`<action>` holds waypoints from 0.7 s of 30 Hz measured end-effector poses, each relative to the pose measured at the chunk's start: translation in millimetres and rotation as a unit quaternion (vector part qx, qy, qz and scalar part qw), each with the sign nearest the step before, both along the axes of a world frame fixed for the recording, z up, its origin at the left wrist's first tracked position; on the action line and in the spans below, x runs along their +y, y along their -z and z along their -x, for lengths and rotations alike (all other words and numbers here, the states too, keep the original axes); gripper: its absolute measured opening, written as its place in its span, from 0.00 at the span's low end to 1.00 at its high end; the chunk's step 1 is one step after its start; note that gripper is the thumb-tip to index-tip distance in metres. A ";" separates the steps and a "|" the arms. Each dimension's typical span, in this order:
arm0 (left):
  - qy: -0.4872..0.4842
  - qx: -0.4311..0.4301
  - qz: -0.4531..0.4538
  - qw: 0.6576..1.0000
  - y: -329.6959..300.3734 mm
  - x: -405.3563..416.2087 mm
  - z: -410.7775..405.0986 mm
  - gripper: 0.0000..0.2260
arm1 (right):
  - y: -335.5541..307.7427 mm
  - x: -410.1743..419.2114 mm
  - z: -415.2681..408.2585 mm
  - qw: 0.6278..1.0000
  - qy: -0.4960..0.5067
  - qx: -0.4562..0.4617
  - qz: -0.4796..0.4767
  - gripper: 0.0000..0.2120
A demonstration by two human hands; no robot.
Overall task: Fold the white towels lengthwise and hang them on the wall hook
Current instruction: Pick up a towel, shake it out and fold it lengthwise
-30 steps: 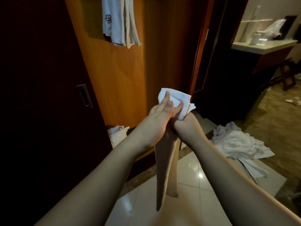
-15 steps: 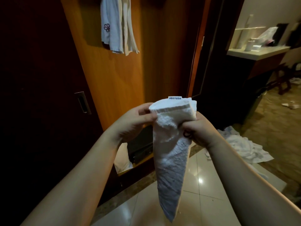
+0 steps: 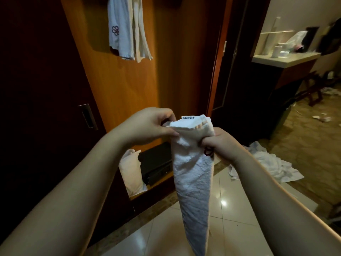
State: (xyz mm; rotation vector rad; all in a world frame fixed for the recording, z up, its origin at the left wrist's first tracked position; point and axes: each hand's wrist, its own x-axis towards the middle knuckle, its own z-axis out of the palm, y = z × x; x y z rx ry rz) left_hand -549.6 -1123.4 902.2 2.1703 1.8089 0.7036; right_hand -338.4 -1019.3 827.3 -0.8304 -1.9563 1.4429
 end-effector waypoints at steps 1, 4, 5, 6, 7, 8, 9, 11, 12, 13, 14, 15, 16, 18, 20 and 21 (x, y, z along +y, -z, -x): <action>-0.010 0.019 -0.005 1.000 -5.7 0.7 -0.2 0.07 | 2.4 1.6 -0.8 0.999 0.012 -0.042 -0.024 0.12; -0.081 -0.028 -0.078 0.993 -21.1 -1.4 3.8 0.09 | 6.9 -0.9 -1.8 0.995 0.045 -0.071 -0.043 0.08; -0.083 -0.054 -0.090 0.991 -24.5 -4.0 6.8 0.06 | 7.8 -2.1 -1.8 0.997 0.061 -0.044 -0.018 0.08; -0.065 -0.068 -0.079 0.992 -26.2 -7.1 9.9 0.04 | 8.1 -2.0 -1.7 0.997 0.079 -0.015 0.006 0.08; -0.031 -0.065 -0.052 0.996 -26.9 -10.5 11.4 0.05 | 7.5 -0.8 -1.4 0.996 0.091 0.010 0.024 0.07; 0.010 -0.046 -0.013 0.999 -24.8 -13.1 11.5 0.10 | 5.9 0.6 -1.2 0.994 0.097 0.032 0.034 0.06; 0.044 -0.025 0.022 0.999 -20.7 -14.3 9.8 0.15 | 3.9 2.0 -1.2 0.994 0.096 0.045 0.037 0.07; 0.074 0.009 0.041 0.996 -11.4 -13.3 4.3 0.23 | -1.1 2.4 0.1 0.994 0.090 0.049 0.029 0.08; 0.072 0.030 0.025 0.997 -7.7 -10.7 2.7 0.25 | -3.0 1.9 1.2 0.995 0.086 0.045 0.017 0.07; 0.066 0.053 0.004 0.996 -5.7 -7.7 1.6 0.25 | -3.4 2.4 2.3 0.996 0.083 0.041 0.006 0.08; 0.062 0.077 -0.015 0.995 -4.9 -5.1 1.4 0.23 | -3.0 3.0 3.2 0.996 0.082 0.035 -0.001 0.09; 0.060 0.097 -0.030 0.993 -5.4 -2.6 1.5 0.21 | -2.2 4.0 3.8 0.997 0.078 0.028 -0.009 0.11; 0.059 0.118 -0.039 0.990 -7.0 -1.2 1.2 0.17 | -1.3 5.4 3.7 0.997 0.071 0.017 -0.017 0.14; 0.051 0.161 -0.051 0.984 -12.4 -0.4 0.2 0.08 | 0.2 7.5 4.0 0.998 0.053 -0.015 -0.034 0.17; 0.046 0.178 -0.064 0.981 -18.5 0.8 -0.4 0.05 | 1.1 8.5 5.2 0.997 0.043 -0.044 -0.047 0.17; 0.045 0.167 -0.063 0.983 -21.5 1.4 -1.1 0.05 | 1.3 8.8 5.5 0.996 0.040 -0.056 -0.051 0.18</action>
